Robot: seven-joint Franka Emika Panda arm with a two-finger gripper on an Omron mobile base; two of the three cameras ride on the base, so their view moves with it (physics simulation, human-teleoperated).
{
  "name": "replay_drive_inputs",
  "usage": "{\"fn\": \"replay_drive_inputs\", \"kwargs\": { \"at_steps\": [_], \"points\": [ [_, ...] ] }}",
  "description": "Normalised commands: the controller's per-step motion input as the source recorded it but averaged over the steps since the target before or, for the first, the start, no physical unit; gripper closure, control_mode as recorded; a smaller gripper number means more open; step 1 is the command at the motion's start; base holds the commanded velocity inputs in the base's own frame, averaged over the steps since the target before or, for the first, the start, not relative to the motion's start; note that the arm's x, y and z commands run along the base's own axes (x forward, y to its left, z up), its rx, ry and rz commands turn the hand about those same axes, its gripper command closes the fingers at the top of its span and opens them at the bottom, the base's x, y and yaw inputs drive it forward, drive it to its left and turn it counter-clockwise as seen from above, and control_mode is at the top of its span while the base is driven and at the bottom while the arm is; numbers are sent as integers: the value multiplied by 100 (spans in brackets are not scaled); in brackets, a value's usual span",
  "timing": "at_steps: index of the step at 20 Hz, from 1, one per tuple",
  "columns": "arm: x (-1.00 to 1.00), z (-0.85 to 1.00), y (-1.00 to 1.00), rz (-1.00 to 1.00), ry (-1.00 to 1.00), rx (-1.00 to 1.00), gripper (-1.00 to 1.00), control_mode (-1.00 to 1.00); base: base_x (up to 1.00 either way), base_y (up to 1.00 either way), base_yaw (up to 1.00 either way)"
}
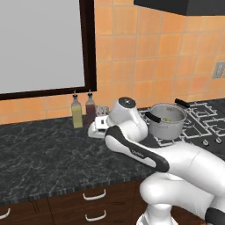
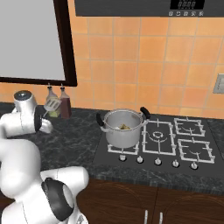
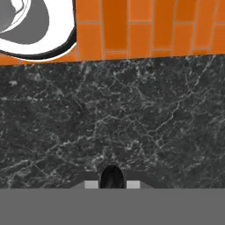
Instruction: Put the onion and lemon wedge in the pot. Retrieve the spatula and lightly stir the vegetables in the pot.
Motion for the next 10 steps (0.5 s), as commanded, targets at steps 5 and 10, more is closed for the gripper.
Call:
{"fn": "replay_drive_inputs", "kwargs": {
  "at_steps": [5,10],
  "points": [
    [0,100,4,-42,0,38,100,-100,0,0,0],
    [0,83,0,-48,0,41,100,-100,0,0,0]
  ]
}}
